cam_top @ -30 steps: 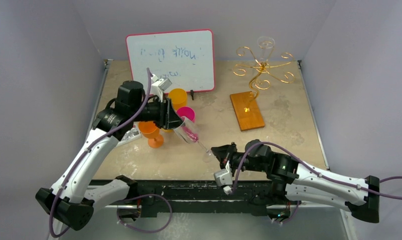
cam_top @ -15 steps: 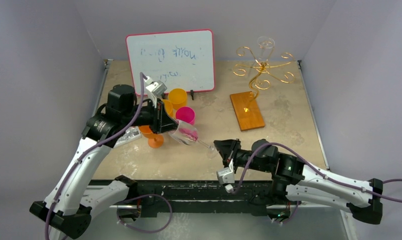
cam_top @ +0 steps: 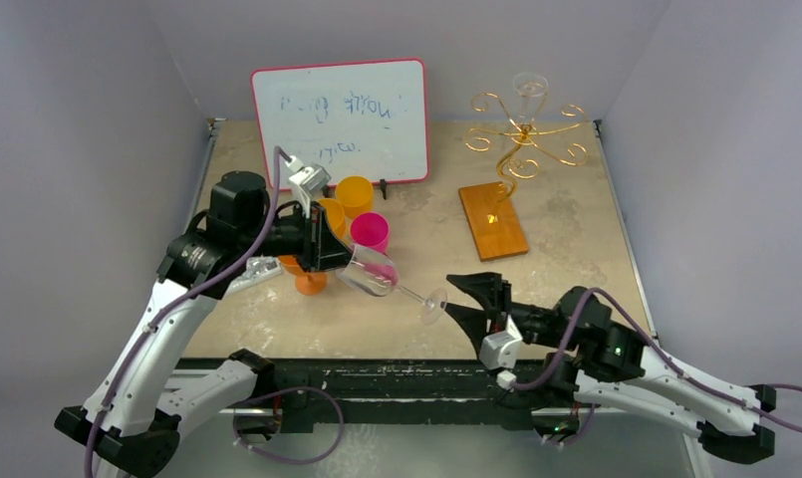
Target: Take the wine glass off the wine glass rack
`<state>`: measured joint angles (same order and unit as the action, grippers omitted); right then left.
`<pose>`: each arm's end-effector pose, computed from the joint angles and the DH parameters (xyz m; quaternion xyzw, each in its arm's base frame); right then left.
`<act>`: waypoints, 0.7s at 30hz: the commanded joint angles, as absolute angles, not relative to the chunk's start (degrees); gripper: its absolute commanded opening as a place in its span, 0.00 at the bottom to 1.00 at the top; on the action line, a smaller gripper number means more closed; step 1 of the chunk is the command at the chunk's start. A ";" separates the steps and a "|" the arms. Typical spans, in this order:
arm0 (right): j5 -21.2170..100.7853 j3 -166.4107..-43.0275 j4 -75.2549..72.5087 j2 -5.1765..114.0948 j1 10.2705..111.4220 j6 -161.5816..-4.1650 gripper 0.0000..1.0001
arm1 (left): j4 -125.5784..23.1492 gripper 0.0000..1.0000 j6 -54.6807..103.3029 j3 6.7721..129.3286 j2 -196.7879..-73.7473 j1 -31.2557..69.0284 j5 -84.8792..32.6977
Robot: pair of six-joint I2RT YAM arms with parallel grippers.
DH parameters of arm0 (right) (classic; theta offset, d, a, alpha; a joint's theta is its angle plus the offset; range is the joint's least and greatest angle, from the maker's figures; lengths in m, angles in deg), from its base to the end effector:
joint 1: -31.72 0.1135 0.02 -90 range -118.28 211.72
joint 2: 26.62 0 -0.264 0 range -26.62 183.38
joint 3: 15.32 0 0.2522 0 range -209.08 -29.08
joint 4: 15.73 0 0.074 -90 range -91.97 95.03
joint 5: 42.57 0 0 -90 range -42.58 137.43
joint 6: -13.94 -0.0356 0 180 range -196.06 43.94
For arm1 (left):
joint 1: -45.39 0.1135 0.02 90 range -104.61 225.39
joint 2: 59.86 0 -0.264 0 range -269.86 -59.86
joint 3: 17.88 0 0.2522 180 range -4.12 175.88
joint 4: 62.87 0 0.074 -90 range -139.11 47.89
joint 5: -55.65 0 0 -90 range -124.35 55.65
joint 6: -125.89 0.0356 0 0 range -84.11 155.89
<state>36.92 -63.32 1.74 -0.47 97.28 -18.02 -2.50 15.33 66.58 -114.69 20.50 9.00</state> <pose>0.0461 0.1172 0.3320 -0.6281 0.2606 0.1100 0.7249 0.1467 -0.0950 0.4029 0.2130 0.8003 -0.4736 0.2998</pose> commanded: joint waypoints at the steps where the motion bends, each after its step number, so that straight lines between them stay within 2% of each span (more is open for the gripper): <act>1: 35.79 -62.15 -7.68 -6.07 97.34 -29.71 0.58 | -8.70 0.00 10.59 62.15 -112.80 20.18 7.96; 6: 33.71 -60.23 -9.72 -8.47 97.31 -36.11 0.60 | -15.31 0.00 4.93 55.40 -109.15 20.16 9.33; 7: 32.47 -60.13 -9.62 -8.32 97.33 -36.66 0.69 | -15.53 0.00 4.55 55.30 -108.53 20.18 8.64; 8: 31.33 -60.04 -9.22 -8.09 97.31 -37.00 0.96 | -14.69 0.00 5.02 55.64 -108.17 20.16 7.76; 9: 30.70 -59.90 -8.85 -7.86 97.30 -38.02 0.99 | -13.62 0.00 5.42 56.10 -108.11 20.14 6.83; 16: 34.09 -57.41 -13.82 -6.45 97.29 -50.92 1.00 | -12.12 0.00 3.35 53.97 -106.51 20.16 1.70; 21: 35.17 -56.88 -14.32 -6.71 97.29 -55.12 1.00 | -6.51 0.00 6.22 56.82 -107.61 20.23 -1.69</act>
